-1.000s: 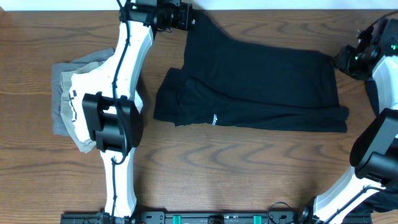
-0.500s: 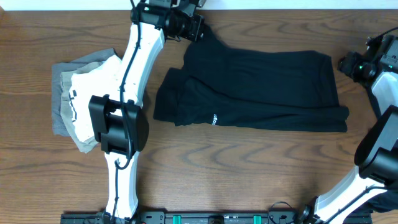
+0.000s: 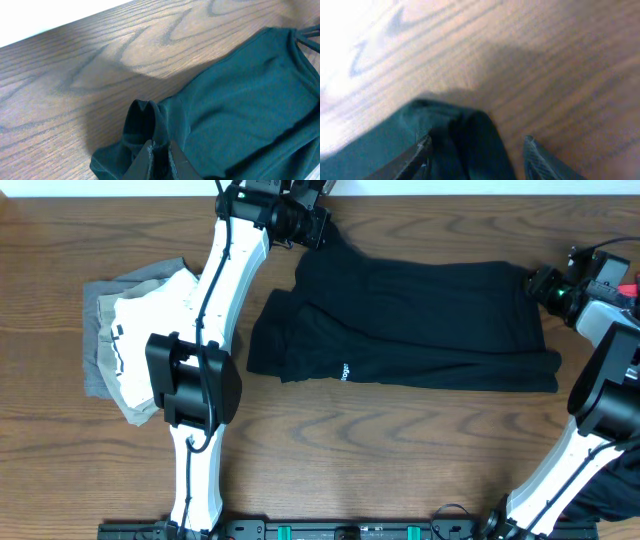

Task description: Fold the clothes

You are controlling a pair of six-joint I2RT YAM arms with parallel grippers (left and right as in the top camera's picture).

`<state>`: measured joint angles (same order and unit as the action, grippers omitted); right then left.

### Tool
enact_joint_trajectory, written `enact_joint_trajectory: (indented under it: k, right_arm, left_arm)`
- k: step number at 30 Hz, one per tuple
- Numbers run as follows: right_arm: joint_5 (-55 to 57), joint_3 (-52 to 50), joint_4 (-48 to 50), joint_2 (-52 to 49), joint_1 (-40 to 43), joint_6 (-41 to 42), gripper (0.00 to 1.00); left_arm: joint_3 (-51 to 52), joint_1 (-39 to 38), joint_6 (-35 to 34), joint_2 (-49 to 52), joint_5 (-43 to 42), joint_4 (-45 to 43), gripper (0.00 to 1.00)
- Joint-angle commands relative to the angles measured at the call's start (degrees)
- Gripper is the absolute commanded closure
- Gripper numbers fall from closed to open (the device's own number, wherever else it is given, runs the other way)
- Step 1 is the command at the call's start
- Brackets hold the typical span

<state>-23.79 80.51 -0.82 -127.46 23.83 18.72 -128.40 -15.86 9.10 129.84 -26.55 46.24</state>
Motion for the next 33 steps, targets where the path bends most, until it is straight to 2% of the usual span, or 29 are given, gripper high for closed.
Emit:
enact_joint_trajectory:
  k: [1,5,9,15,25,33]
  right_arm:
    - [-2.82,-0.52,1.03,-3.72,-1.03,2.73,0.41]
    - [-5.25,-0.52,2.45,-4.48,-1.20,2.69,0.42]
    - [-5.64,-0.39,4.35,-4.48,-1.07,2.67,0.56]
    - [-6.29,-0.24,6.51,-4.39,0.04,2.67,0.99]
    - [-23.39,0.15,10.69,0.94,5.51,0.68,0.99]
    - [-32.09,0.15,3.23,4.50,7.69,0.26,0.99]
  left_arm:
    - [-0.57,0.13,0.98,-0.94,0.50,0.24,0.90]
    - [-0.57,0.13,0.98,-0.94,0.50,0.22,0.90]
    - [-0.57,0.13,0.98,-0.94,0.50,0.24,0.90]
    - [-0.57,0.13,0.96,-0.94,0.50,0.57,0.90]
    - [-0.59,0.17,1.40,-2.08,0.70,4.61,0.90]
    - [-0.57,0.17,1.40,-3.67,0.72,11.32,0.91]
